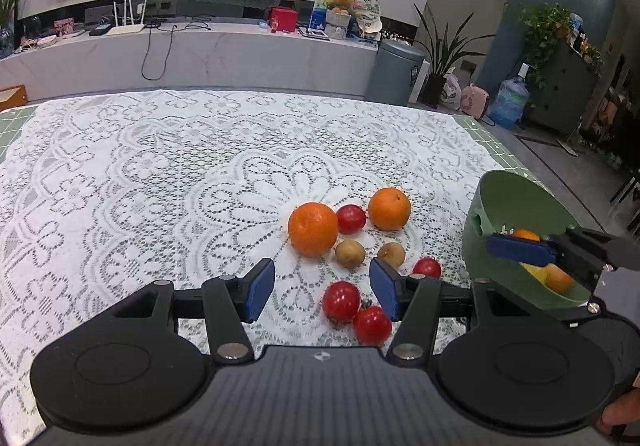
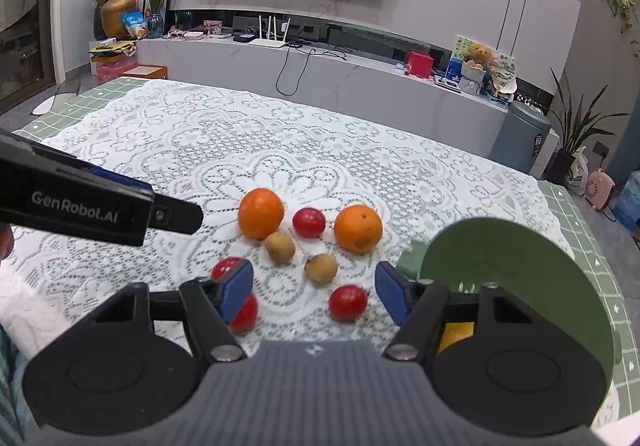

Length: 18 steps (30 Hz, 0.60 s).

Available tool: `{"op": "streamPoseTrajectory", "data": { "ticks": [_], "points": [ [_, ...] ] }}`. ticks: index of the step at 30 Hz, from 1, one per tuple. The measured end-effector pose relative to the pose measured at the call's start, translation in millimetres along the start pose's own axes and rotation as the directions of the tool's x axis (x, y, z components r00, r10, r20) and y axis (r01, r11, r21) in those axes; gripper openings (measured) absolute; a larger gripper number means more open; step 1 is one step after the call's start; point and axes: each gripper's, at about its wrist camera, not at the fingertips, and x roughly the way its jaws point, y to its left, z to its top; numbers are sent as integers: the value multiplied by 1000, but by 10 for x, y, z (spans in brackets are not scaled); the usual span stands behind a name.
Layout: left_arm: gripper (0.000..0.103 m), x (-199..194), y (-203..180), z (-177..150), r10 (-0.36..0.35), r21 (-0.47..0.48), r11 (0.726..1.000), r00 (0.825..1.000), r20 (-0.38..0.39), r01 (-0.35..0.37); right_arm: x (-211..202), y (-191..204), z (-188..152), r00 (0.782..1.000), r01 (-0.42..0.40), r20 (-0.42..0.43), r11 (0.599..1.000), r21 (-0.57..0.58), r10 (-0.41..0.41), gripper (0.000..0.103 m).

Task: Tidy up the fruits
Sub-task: 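Move both open tools from the colander to the fruit cluster, then grasp an orange with the left tool while the right tool grasps another orange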

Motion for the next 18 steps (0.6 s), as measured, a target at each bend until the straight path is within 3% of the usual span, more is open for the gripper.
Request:
{"op": "streamPoseTrajectory", "data": {
  "ticks": [11, 18],
  "points": [
    [60, 439, 87, 270, -44, -68, 997, 998, -54, 41, 585, -285, 346, 995, -11, -102, 999, -36, 7, 55],
    [60, 772, 129, 344, -29, -88, 996, 993, -113, 19, 973, -414, 481, 981, -14, -192, 999, -45, 5, 55]
  ]
}}
